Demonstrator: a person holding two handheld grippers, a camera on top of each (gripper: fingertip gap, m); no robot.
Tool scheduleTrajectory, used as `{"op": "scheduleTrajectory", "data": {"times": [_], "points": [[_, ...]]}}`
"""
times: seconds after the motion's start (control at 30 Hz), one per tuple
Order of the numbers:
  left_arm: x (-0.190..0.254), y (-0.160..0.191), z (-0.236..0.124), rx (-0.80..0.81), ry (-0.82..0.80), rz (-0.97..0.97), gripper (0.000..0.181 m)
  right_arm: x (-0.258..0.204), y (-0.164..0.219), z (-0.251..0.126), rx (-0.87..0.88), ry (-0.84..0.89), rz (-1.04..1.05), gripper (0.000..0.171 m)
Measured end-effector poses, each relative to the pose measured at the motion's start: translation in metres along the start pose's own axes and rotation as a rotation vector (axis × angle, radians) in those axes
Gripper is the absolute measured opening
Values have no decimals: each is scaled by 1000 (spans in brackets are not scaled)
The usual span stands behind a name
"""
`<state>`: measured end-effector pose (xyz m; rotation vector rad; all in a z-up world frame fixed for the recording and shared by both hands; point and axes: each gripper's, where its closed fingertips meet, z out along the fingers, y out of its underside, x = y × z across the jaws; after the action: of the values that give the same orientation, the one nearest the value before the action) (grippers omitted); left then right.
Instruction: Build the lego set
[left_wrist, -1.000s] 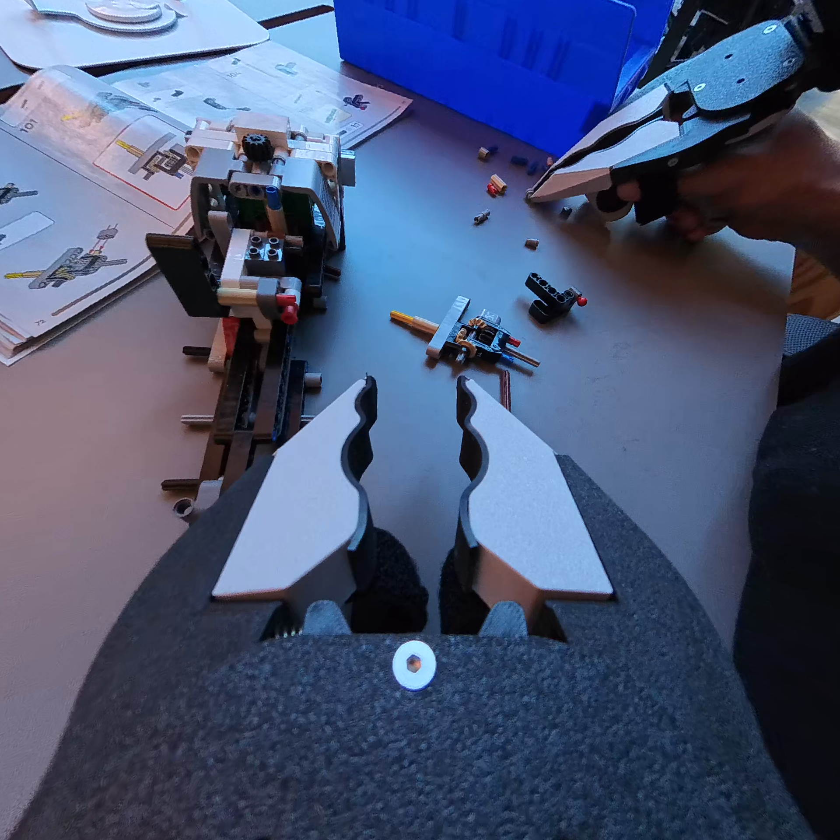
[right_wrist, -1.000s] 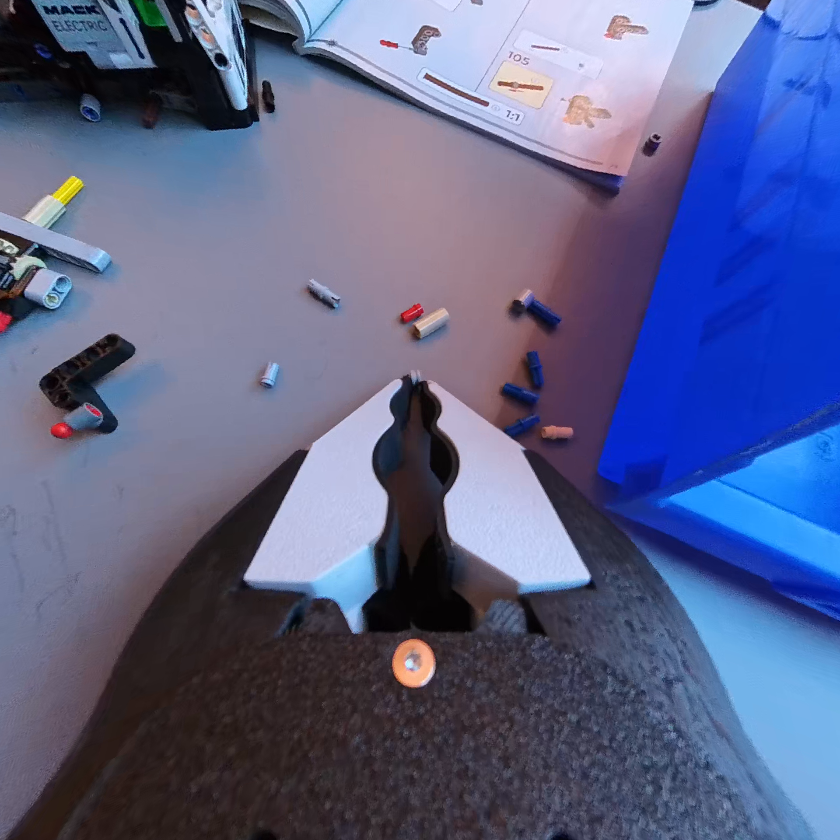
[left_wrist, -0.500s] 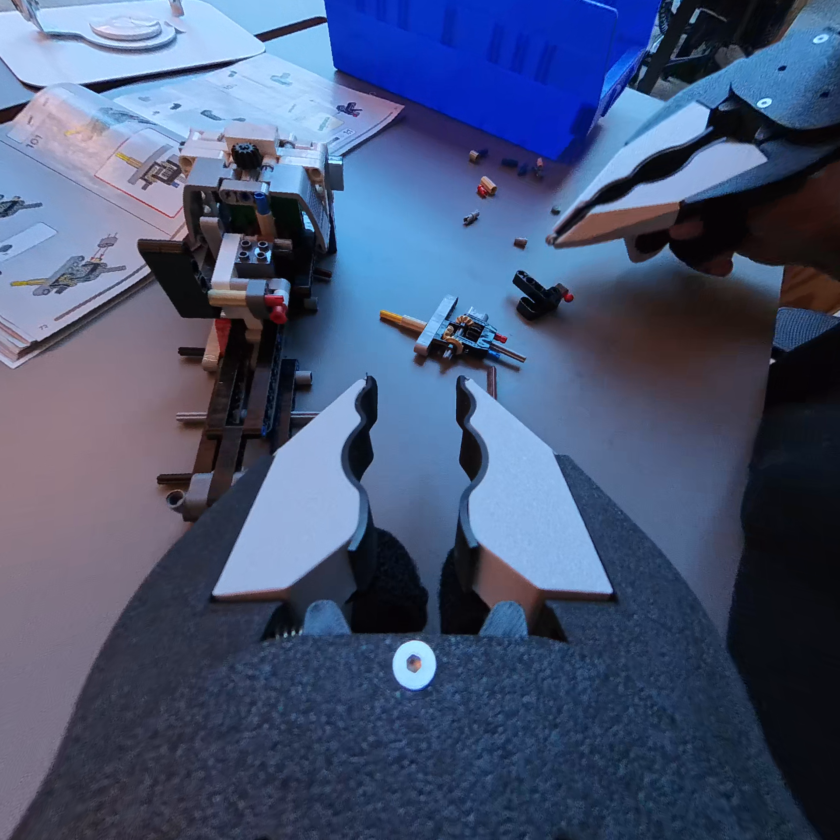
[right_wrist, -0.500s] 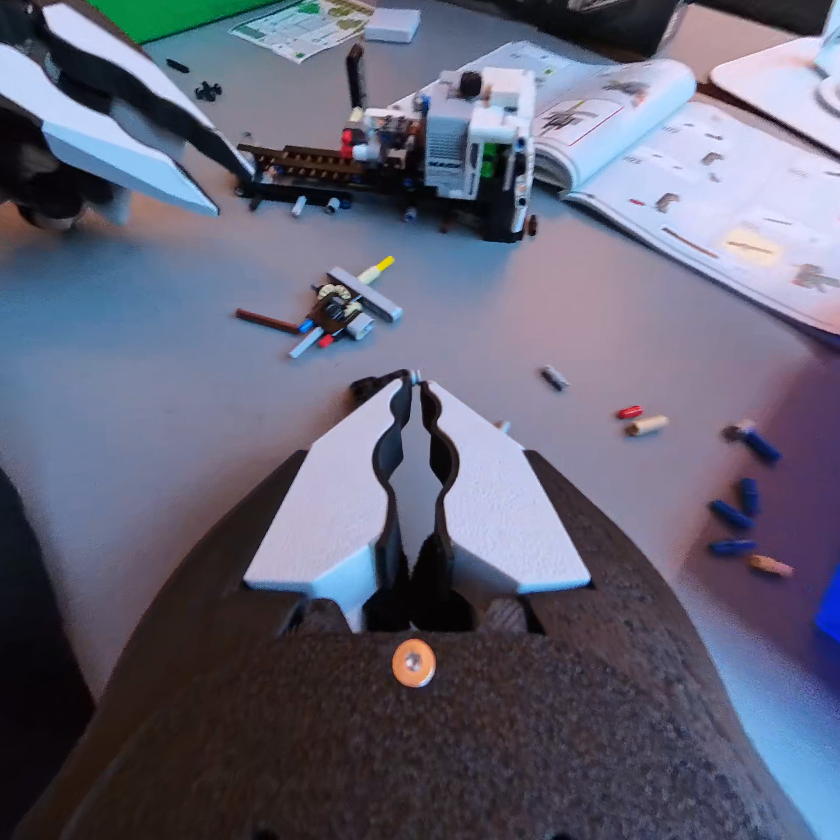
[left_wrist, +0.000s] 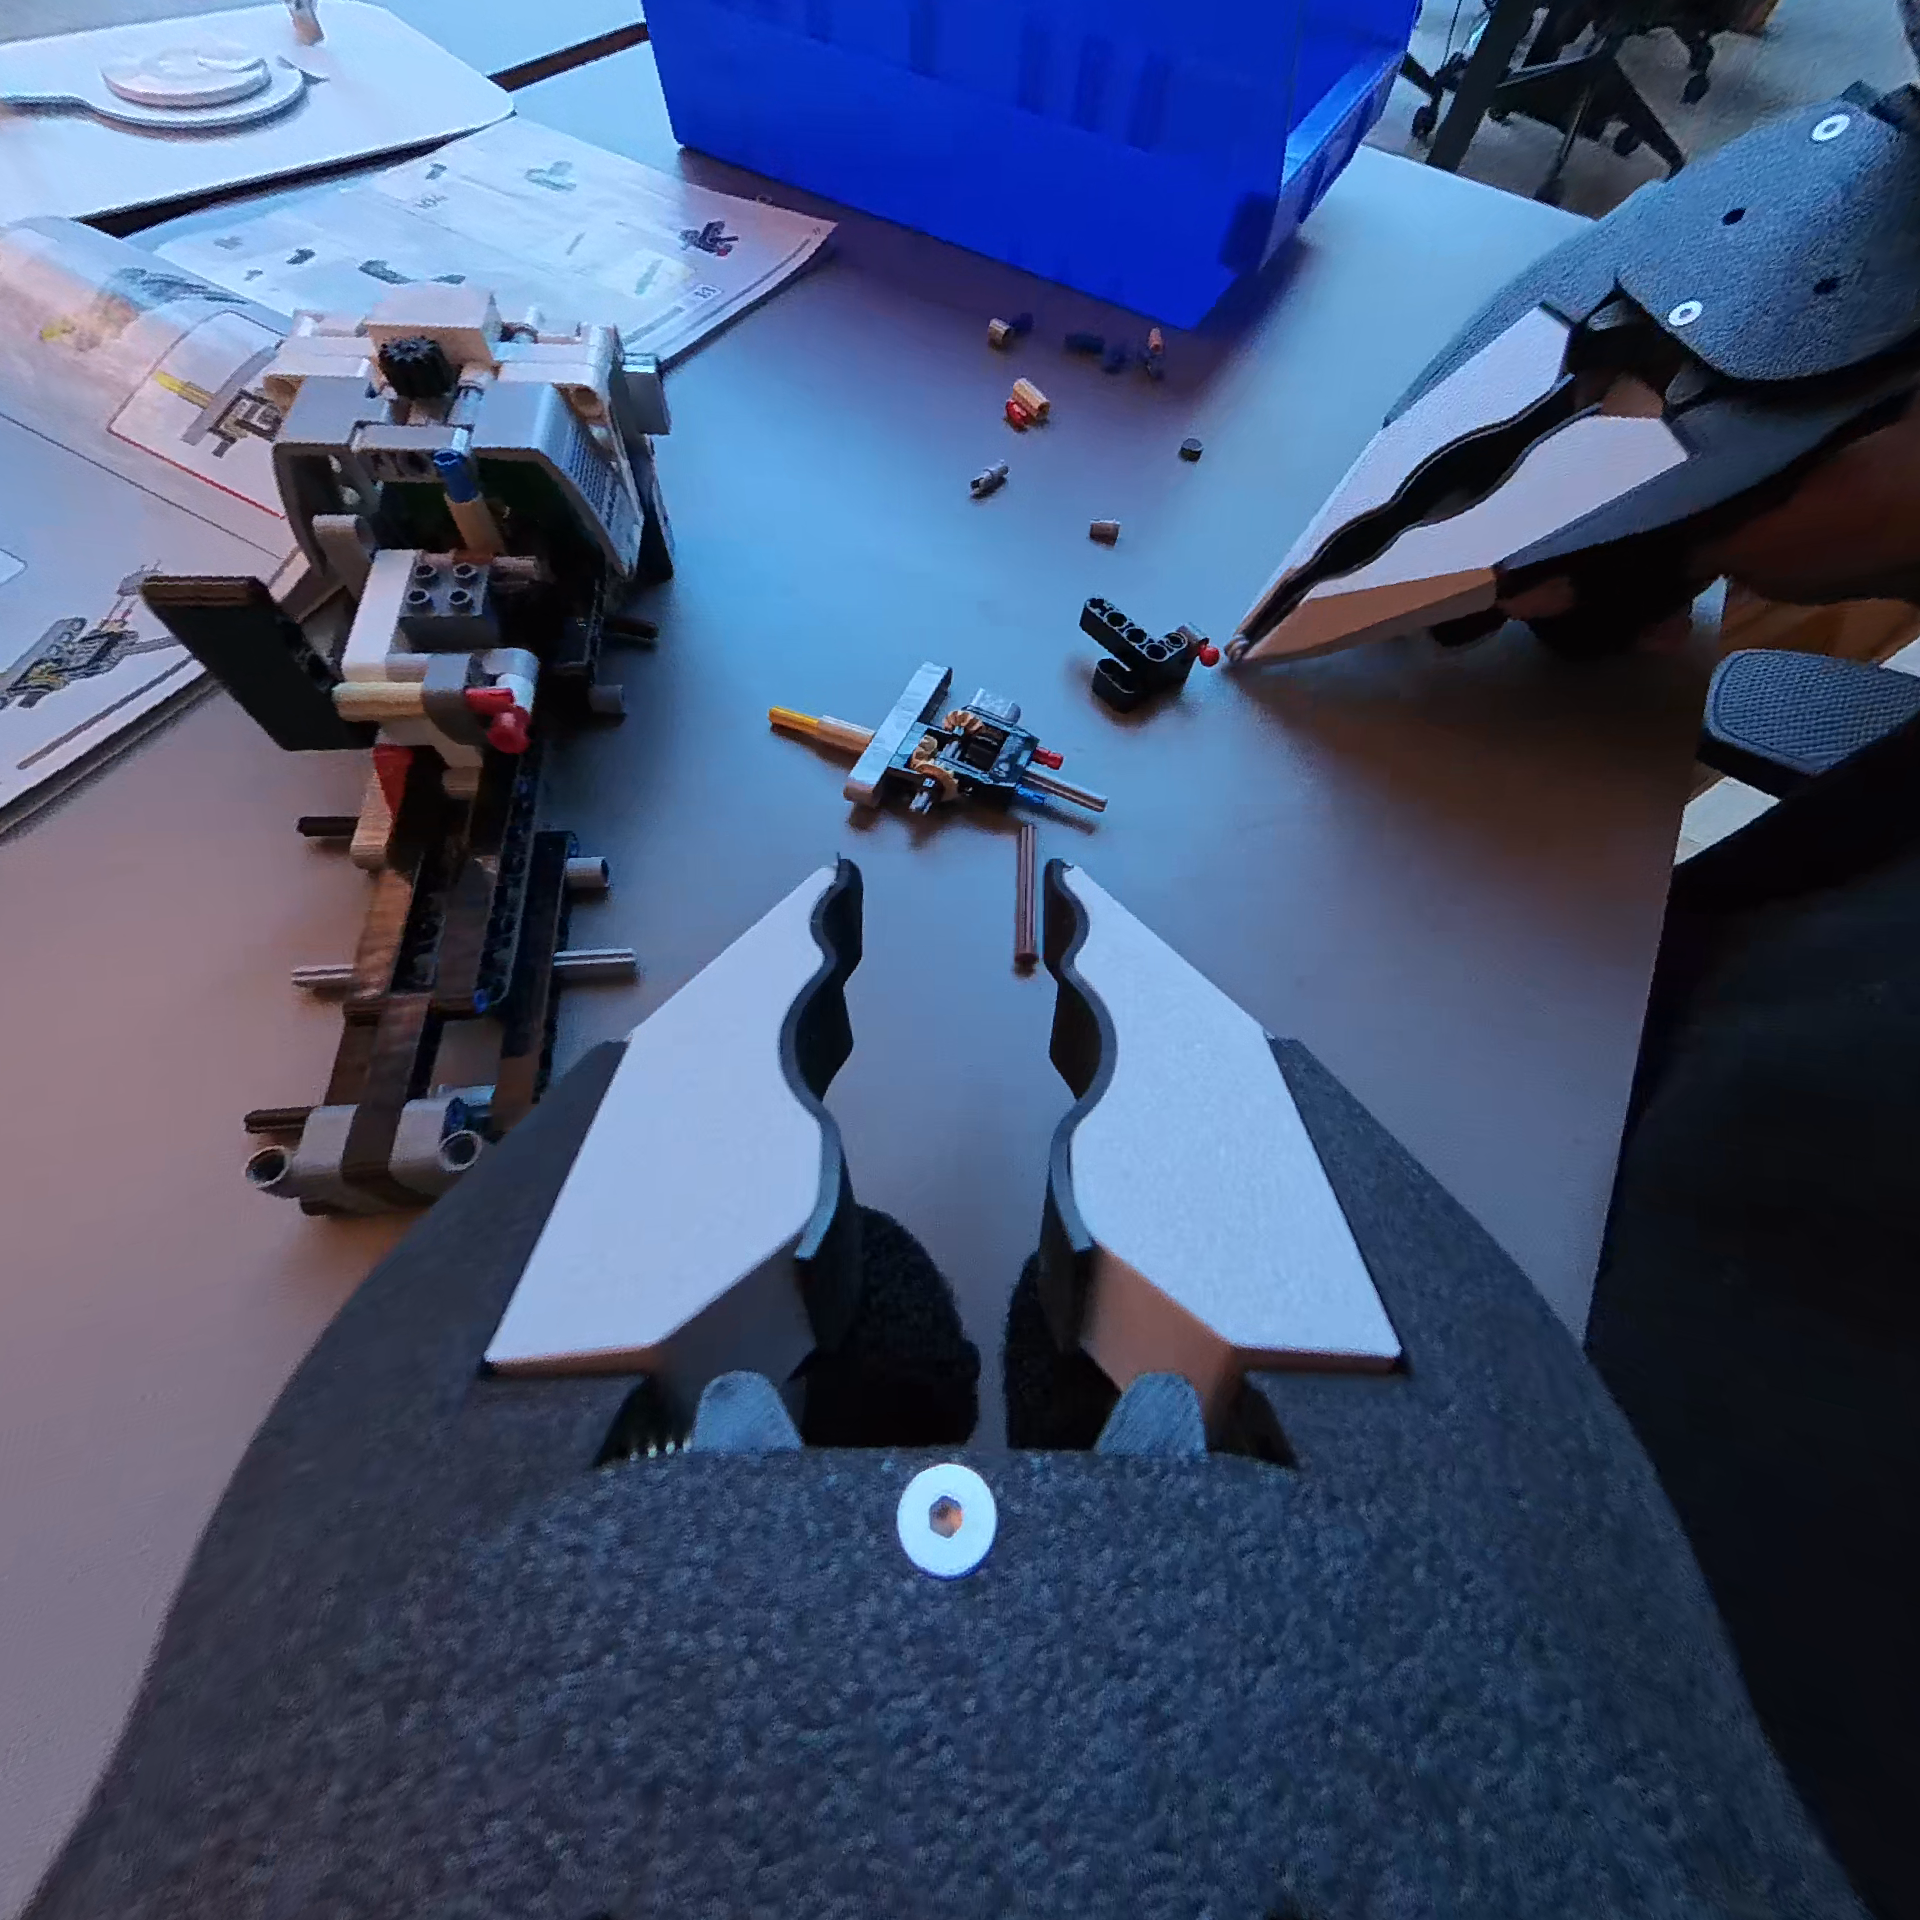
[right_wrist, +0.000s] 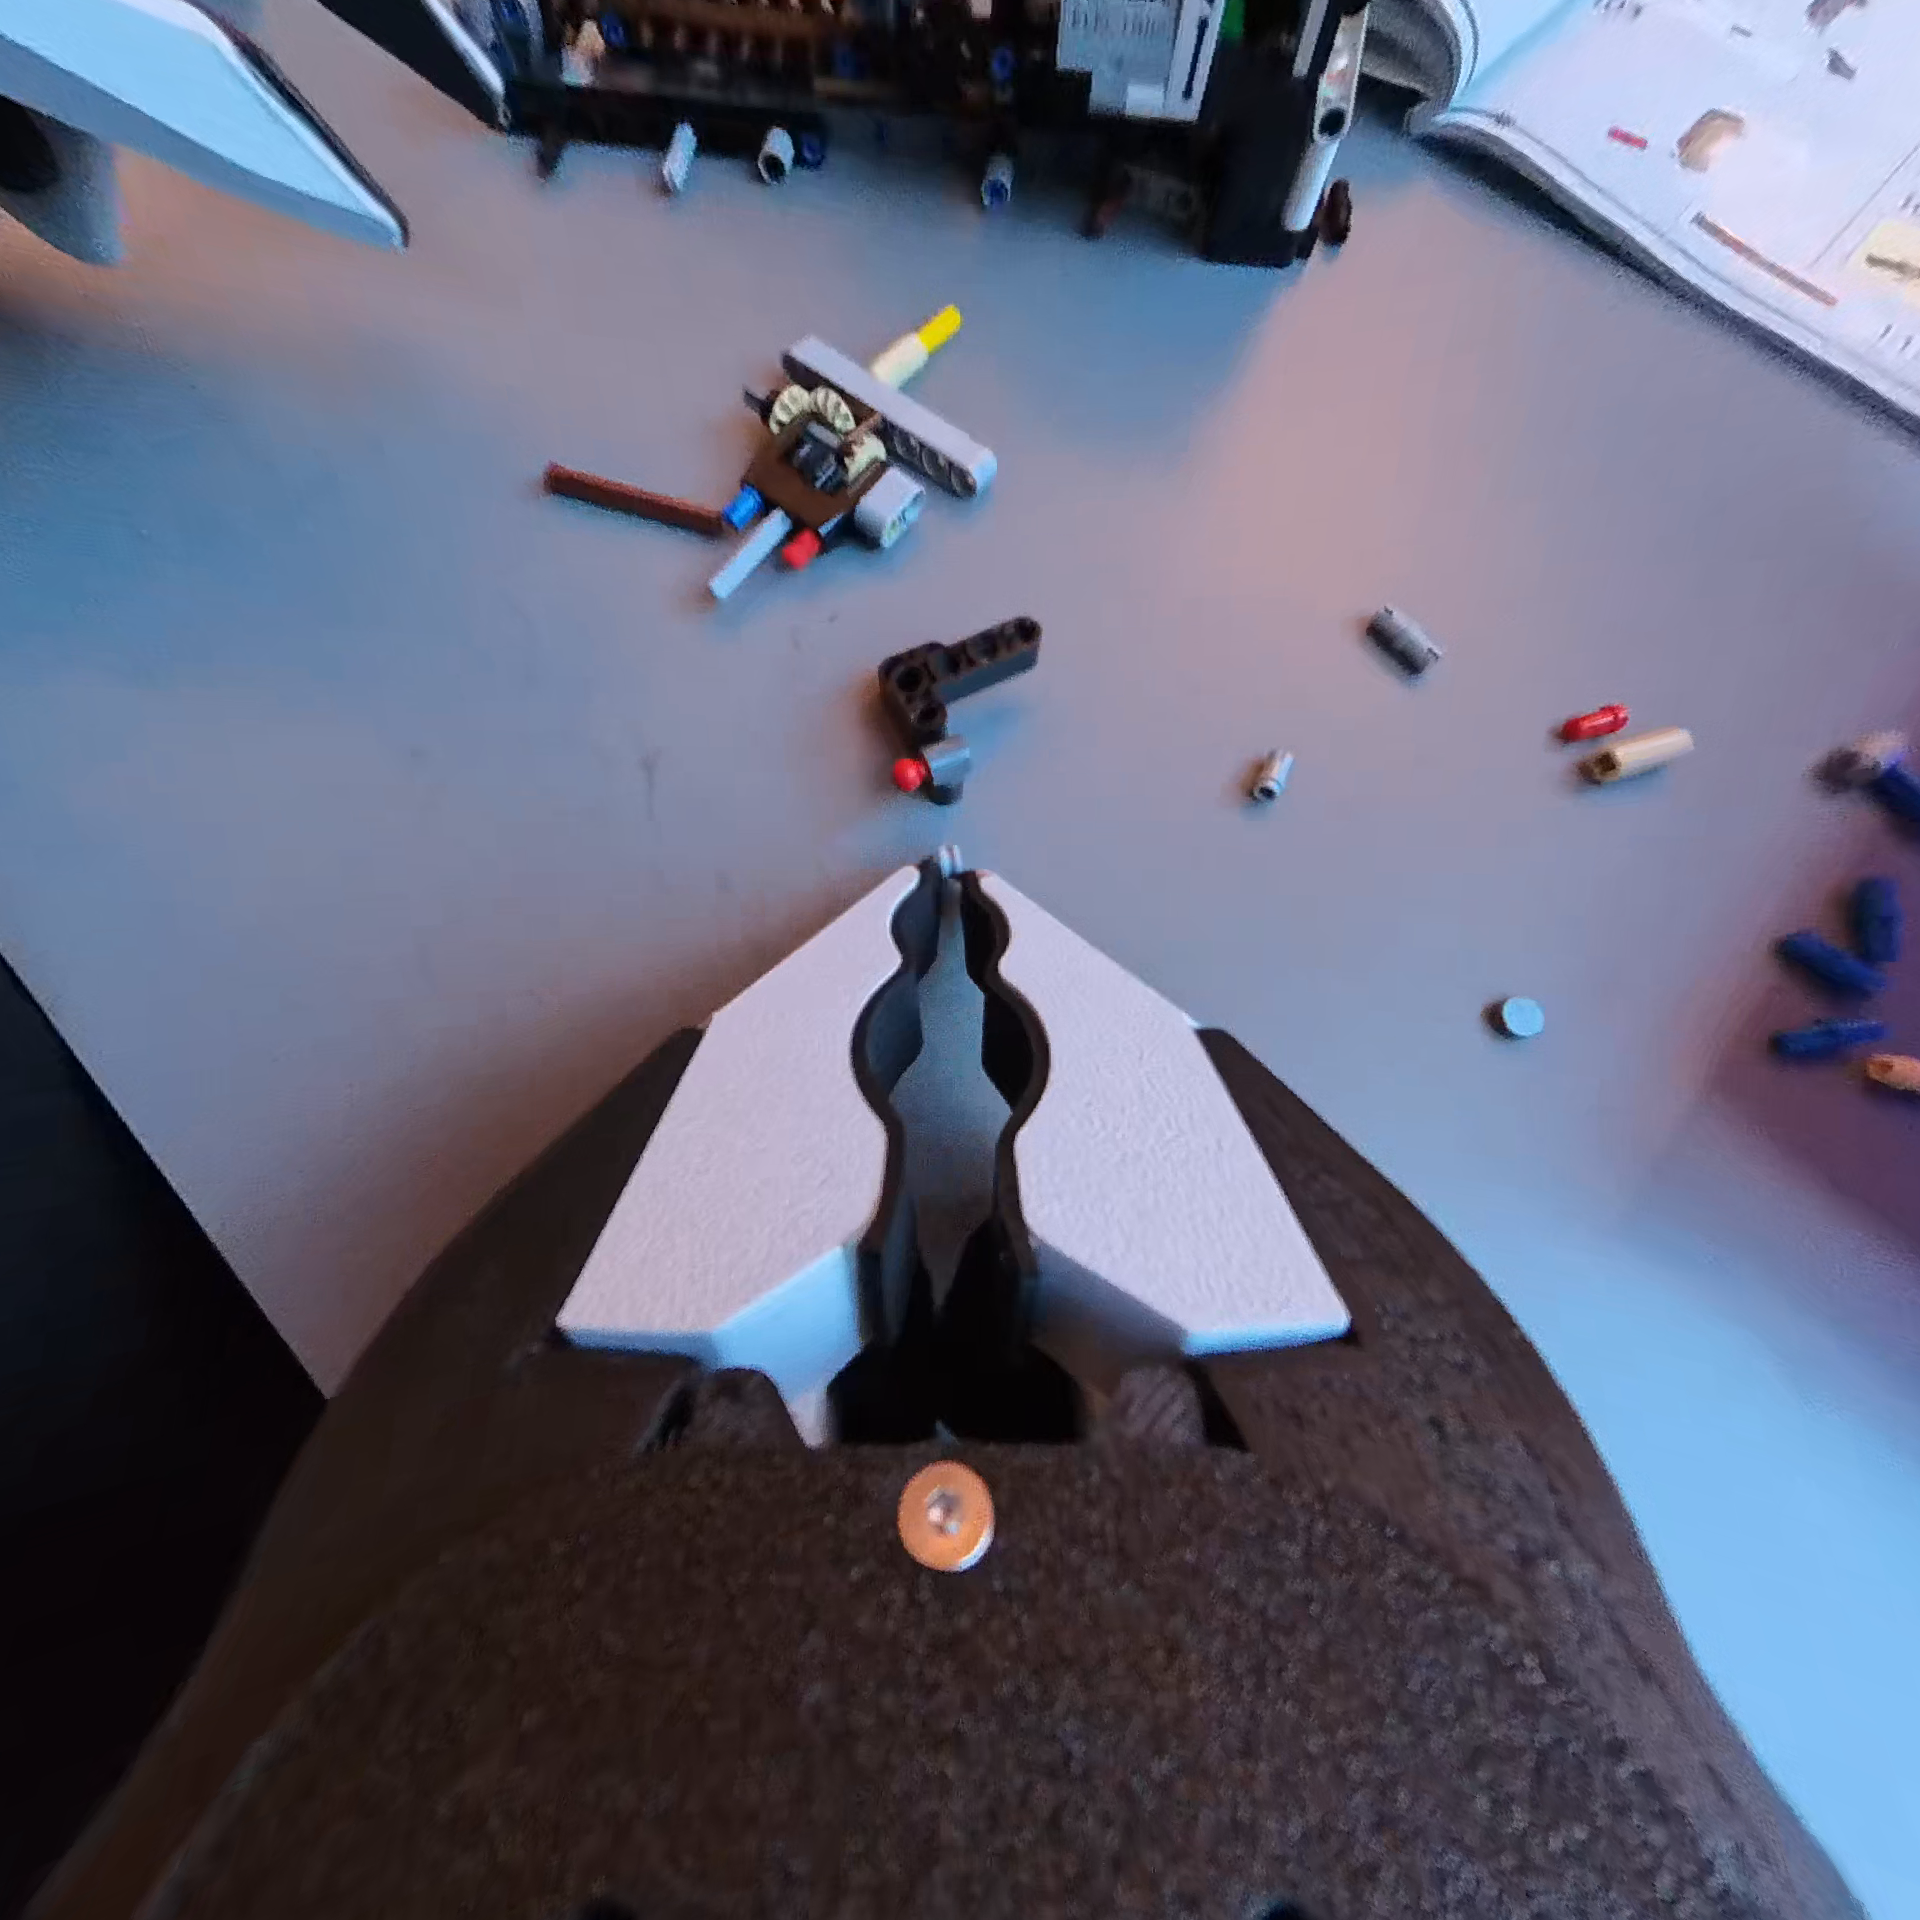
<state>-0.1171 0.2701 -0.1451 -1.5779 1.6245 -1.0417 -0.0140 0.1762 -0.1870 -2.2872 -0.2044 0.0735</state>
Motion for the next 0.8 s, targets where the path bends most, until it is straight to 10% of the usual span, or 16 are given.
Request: {"op": "scheduleTrajectory", "data": {"times": [0.8], "points": [[-12,-13,9,75,-81,-105,48,2,0,-3,22,-7,-1,8]]}}
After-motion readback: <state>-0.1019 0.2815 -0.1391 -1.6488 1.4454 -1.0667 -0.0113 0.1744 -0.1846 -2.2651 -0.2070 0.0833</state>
